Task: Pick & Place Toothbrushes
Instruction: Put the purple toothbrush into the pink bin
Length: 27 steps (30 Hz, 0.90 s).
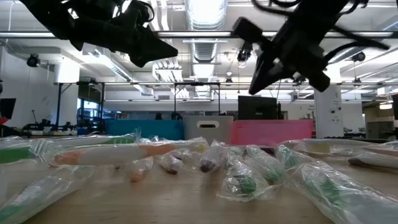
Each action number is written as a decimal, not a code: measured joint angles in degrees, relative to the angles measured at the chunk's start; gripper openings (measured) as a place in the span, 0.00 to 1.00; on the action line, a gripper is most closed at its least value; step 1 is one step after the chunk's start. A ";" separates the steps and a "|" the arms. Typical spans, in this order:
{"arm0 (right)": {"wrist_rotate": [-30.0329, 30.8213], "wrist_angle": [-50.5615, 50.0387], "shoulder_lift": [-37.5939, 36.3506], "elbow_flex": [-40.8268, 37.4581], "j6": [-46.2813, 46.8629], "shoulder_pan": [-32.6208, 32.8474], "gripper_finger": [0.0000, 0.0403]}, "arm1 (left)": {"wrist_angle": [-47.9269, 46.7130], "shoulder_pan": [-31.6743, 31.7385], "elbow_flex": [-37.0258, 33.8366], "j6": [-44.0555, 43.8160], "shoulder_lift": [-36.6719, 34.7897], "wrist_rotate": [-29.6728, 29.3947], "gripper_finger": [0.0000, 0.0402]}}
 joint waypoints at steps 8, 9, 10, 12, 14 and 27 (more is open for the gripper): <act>-1.36 -1.95 8.14 4.12 -4.36 0.33 0.02 | -0.05 -0.02 -0.11 1.35 0.00 0.01 0.13; -1.70 -3.01 9.07 4.53 -4.39 0.35 0.03 | -0.04 -0.02 -0.11 1.39 0.00 0.01 0.13; -1.89 -3.27 10.11 4.95 -4.41 0.39 0.04 | -0.04 -0.02 -0.11 1.40 0.00 0.02 0.13; -2.11 -3.42 12.07 5.83 -4.39 0.62 0.08 | -0.04 -0.02 -0.11 1.40 0.00 0.04 0.13; -2.22 -5.22 13.46 6.75 -4.40 0.77 0.13 | -0.04 -0.02 -0.11 1.40 0.00 0.04 0.13; -2.31 -11.62 15.96 9.81 -4.38 1.12 0.41 | -0.17 -0.11 -0.20 1.46 0.00 0.07 0.13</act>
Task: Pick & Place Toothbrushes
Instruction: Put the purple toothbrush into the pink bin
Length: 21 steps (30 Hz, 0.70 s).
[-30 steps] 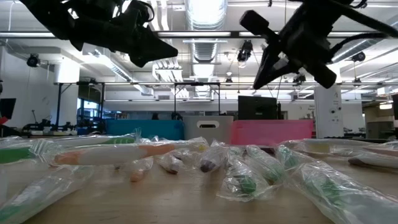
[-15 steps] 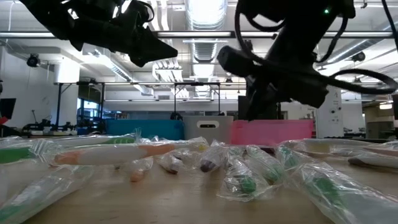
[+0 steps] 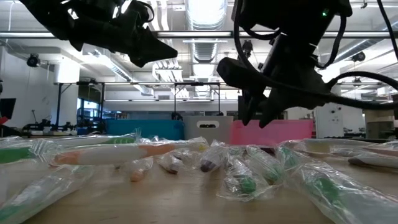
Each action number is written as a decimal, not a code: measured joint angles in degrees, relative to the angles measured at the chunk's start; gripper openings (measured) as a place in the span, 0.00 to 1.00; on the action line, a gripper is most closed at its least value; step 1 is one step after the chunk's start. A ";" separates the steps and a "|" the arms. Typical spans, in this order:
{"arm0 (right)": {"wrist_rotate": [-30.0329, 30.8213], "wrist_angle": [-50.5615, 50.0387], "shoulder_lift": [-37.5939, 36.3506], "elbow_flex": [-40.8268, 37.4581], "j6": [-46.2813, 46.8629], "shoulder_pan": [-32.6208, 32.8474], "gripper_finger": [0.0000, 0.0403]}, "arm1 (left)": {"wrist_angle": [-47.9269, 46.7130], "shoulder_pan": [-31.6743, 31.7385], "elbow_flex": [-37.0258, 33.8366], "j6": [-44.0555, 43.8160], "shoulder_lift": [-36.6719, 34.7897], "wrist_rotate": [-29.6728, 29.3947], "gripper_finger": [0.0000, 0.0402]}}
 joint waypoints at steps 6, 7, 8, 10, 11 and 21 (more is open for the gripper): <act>-3.94 2.60 0.02 -0.32 11.69 0.02 0.45 | -0.39 0.00 0.00 -0.02 0.00 -0.01 0.13; -3.99 4.53 0.04 -0.25 18.06 0.01 0.45 | -0.39 0.00 0.00 -0.04 0.00 -0.01 0.13; -3.90 5.13 0.04 0.18 23.63 0.00 0.44 | -0.43 0.00 0.00 -0.04 0.00 -0.01 0.13; -2.96 4.86 0.02 1.57 33.02 0.02 0.43 | -0.46 0.00 0.00 -0.04 0.00 -0.01 0.13; -2.22 4.40 0.02 2.38 37.06 0.02 0.42 | -0.48 0.00 0.00 -0.04 0.00 0.00 0.13; -7.22 0.09 0.02 8.07 63.75 -1.43 0.34 | -0.80 0.00 0.00 -0.80 0.02 -0.01 0.13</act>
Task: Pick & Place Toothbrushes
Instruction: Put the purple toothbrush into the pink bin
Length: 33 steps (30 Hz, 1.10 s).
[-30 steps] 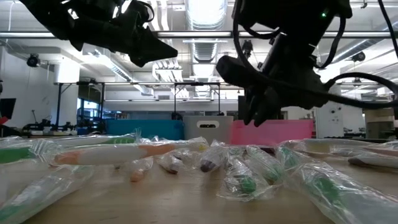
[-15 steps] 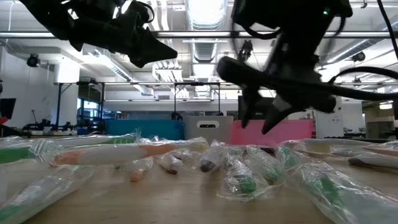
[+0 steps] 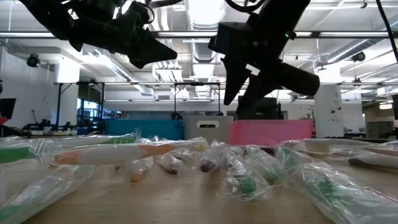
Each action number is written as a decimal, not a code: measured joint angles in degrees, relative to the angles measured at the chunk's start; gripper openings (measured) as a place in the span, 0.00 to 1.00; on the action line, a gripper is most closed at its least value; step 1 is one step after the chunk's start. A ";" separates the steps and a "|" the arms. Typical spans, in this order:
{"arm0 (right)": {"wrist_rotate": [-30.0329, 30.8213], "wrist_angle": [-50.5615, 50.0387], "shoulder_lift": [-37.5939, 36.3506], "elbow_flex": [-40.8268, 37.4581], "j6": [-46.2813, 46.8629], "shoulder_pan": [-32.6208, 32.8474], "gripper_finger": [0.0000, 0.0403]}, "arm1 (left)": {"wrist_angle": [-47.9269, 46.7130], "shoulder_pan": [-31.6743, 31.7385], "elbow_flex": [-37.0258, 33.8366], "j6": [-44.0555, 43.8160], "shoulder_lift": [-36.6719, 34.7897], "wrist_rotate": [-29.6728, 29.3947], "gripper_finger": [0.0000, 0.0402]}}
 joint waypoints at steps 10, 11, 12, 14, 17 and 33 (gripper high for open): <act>0.33 -4.22 0.00 -2.49 -63.25 -2.18 0.22 | -0.91 0.00 0.00 -1.21 0.00 0.02 0.13; 0.29 -3.68 0.00 -2.76 -64.63 -2.30 0.20 | -1.41 0.00 0.00 -1.24 0.00 0.02 0.13; 0.26 -3.23 0.00 -3.00 -65.00 -2.31 0.18 | -1.78 0.00 0.00 -1.43 0.00 0.02 0.13; 0.20 -2.79 0.00 -3.17 -63.18 -2.31 0.15 | -2.15 0.00 0.00 -2.05 0.02 0.02 0.13; 0.16 -2.79 0.00 -3.13 -53.71 -2.26 0.11 | -2.18 0.00 0.00 -3.52 0.02 0.02 0.13; -20.34 -5.76 -0.04 -3.09 37.33 -5.43 0.18 | -2.56 -0.07 0.00 -6.06 0.02 0.02 0.13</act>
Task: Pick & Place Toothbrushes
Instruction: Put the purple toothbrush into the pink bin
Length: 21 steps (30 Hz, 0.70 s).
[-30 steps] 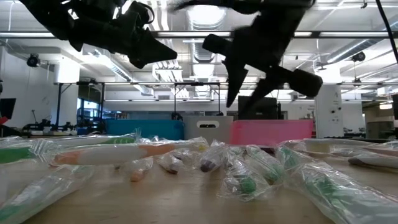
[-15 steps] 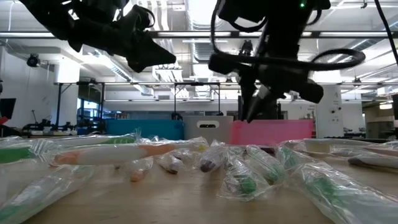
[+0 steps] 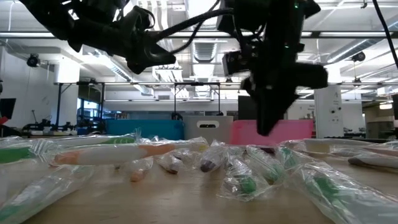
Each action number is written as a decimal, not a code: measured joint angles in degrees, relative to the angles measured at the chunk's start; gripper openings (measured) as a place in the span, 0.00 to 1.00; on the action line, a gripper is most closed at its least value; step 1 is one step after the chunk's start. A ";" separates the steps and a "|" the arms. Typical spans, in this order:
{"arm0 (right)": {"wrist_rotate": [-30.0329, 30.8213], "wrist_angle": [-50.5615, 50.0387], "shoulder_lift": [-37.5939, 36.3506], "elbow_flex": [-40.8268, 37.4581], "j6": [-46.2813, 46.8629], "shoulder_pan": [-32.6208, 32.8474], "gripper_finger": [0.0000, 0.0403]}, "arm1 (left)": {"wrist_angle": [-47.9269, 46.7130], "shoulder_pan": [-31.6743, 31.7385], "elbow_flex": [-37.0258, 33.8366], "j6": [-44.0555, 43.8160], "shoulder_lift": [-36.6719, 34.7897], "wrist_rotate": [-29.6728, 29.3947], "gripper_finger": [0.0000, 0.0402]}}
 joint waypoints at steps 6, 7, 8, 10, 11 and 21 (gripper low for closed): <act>-3.84 2.20 0.00 -1.77 0.14 -0.97 0.28 | 0.00 0.00 0.00 0.00 0.00 0.00 0.13; -3.20 2.30 0.00 -1.77 -0.23 -1.20 0.30 | 0.00 0.00 0.00 0.00 0.00 0.00 0.13; -2.69 2.34 0.00 -1.77 -0.52 -1.52 0.32 | -0.01 0.00 0.00 0.00 0.00 0.00 0.13; -1.89 2.26 0.00 -1.74 -0.70 -2.24 0.36 | 0.00 0.00 0.00 0.01 0.00 0.00 0.13; -1.89 2.22 0.00 -1.69 -0.77 -2.65 0.38 | 0.00 0.00 0.00 0.02 0.00 0.00 0.13; -1.98 1.93 0.27 -2.71 -0.58 -4.58 0.50 | -0.07 -0.02 0.00 0.02 0.00 0.00 0.13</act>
